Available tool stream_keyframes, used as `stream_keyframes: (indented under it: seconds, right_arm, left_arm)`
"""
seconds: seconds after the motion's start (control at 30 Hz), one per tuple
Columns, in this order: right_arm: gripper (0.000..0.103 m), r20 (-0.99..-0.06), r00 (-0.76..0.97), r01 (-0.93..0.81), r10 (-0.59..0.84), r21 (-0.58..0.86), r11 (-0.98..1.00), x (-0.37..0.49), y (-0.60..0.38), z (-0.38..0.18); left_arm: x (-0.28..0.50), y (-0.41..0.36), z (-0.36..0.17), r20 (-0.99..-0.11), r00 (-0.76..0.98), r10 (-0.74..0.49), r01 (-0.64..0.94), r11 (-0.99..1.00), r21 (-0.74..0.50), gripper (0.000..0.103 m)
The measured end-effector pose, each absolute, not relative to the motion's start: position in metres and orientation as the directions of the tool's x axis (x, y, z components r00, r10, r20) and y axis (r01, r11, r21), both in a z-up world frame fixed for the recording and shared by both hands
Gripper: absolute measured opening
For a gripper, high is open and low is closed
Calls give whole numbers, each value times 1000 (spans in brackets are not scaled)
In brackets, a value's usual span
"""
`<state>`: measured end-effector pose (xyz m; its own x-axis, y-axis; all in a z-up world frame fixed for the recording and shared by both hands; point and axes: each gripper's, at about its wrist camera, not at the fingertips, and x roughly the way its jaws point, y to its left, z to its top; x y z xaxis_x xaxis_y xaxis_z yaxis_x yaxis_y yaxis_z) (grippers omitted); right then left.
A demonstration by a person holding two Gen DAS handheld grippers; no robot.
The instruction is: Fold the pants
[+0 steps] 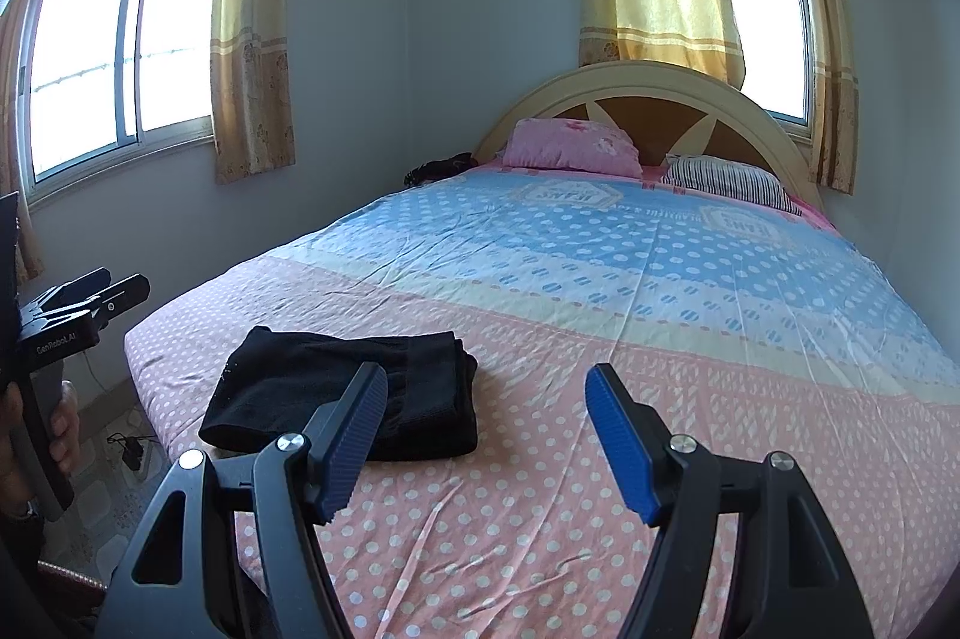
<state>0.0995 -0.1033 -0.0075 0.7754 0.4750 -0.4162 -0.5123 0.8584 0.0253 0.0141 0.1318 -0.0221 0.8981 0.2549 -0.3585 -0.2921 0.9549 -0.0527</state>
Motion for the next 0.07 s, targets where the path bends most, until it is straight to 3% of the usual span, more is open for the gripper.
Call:
stream_keyframes:
  seconds: [0.07]
  right_arm:
    - [70, -417, 775, -512, 474, 26, 859, 100, -104, -9]
  left_arm:
    - [14, 132, -22, -360, 898, 254, -290, 956, -51, 103]
